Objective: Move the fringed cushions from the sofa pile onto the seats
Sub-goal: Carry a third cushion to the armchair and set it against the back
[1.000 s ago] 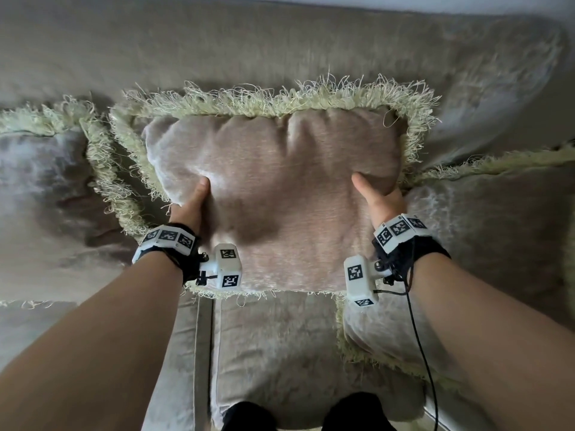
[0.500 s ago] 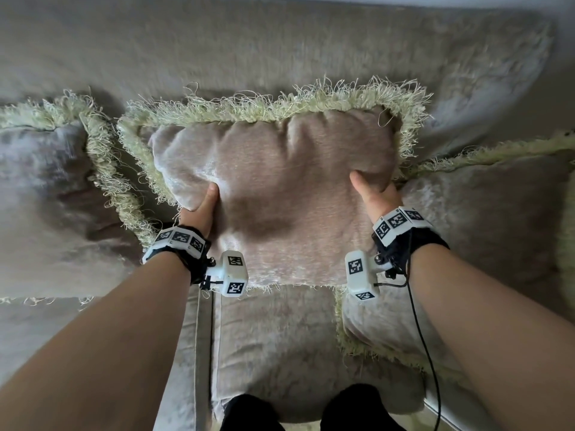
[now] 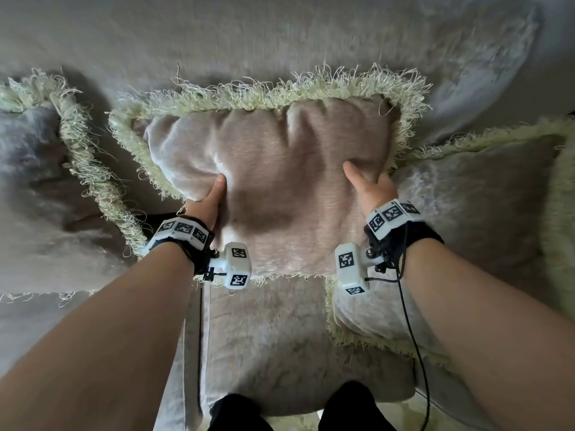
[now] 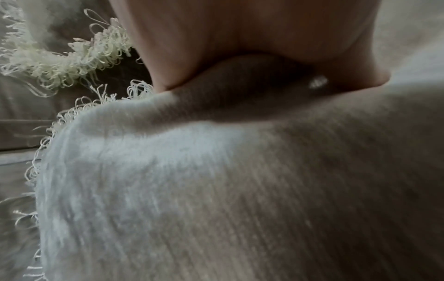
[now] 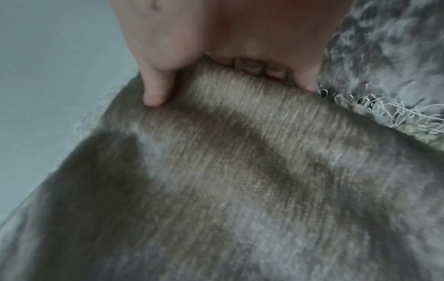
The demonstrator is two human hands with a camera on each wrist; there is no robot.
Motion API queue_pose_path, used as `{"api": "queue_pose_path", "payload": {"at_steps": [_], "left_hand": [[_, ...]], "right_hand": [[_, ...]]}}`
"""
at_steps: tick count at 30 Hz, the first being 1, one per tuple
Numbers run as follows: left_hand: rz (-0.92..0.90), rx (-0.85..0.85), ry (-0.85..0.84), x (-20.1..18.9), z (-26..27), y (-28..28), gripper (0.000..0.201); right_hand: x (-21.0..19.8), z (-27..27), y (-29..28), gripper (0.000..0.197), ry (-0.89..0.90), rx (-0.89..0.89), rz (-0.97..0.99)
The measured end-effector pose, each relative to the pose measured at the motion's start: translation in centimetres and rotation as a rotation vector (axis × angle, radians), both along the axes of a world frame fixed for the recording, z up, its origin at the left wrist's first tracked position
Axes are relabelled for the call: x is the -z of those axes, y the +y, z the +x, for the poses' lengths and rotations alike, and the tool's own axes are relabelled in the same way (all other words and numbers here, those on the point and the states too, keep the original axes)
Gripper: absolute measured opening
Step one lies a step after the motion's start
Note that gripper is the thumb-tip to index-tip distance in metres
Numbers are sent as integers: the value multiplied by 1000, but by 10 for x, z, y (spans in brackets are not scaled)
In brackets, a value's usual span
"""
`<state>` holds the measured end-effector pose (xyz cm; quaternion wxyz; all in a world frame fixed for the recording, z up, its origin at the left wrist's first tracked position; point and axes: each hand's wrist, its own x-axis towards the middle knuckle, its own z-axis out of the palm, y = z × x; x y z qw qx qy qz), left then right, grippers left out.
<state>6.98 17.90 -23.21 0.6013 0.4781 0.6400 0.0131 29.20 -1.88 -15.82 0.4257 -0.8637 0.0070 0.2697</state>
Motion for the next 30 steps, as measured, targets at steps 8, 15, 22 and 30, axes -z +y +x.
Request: {"api": "queue_pose_path", "payload": {"at_steps": [8, 15, 22, 30], "left_hand": [[180, -109, 54, -16, 12, 6, 132], [285, -154, -97, -28, 12, 15, 116], [326, -89, -53, -23, 11, 12, 121], [515, 37, 89, -72, 28, -23, 114]], "right_hand": [[32, 7, 7, 80, -151, -80, -139], [30, 4, 9, 77, -144, -61, -160], [30, -9, 10, 78, -214, -28, -202], [-1, -12, -26, 79, -169, -60, -269]]}}
